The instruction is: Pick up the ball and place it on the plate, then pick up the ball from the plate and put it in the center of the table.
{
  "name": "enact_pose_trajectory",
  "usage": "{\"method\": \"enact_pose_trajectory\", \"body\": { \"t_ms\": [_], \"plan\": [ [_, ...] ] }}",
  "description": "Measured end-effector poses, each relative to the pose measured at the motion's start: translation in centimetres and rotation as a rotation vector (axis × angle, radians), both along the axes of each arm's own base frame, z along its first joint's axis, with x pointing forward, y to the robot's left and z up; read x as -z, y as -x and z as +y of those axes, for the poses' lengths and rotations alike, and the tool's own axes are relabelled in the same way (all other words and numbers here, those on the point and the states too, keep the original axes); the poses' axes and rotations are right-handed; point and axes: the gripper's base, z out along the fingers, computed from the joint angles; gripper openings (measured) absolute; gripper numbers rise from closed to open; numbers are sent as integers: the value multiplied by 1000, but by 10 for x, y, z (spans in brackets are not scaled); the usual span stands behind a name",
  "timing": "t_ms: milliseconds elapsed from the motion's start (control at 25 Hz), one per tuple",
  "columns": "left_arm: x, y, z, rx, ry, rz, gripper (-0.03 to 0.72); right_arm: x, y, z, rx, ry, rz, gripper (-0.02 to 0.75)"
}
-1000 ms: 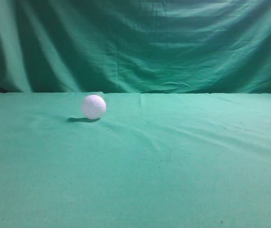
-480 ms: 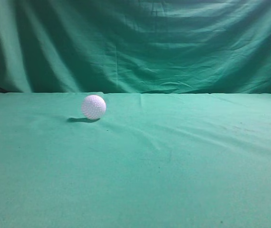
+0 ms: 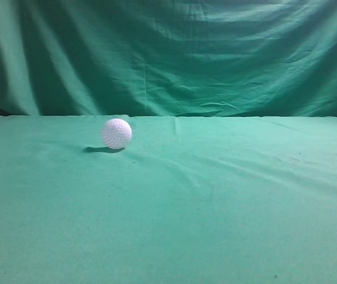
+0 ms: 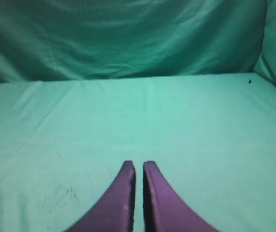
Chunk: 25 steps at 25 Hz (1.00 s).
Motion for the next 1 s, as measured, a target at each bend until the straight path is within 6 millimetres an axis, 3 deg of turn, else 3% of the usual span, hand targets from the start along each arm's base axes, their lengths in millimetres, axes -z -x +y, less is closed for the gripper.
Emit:
{"method": "enact_pose_trajectory", "body": {
  "t_ms": [120, 440, 1000],
  "plan": [
    [0, 0, 0, 0, 0, 0, 0, 12, -1, 0, -1, 4, 34, 47],
    [0, 0, 0, 0, 0, 0, 0, 22, 1, 1, -8, 13, 131, 47],
    [0, 0, 0, 0, 0, 0, 0, 23, 1, 1, -9, 15, 143, 47]
  ]
}}
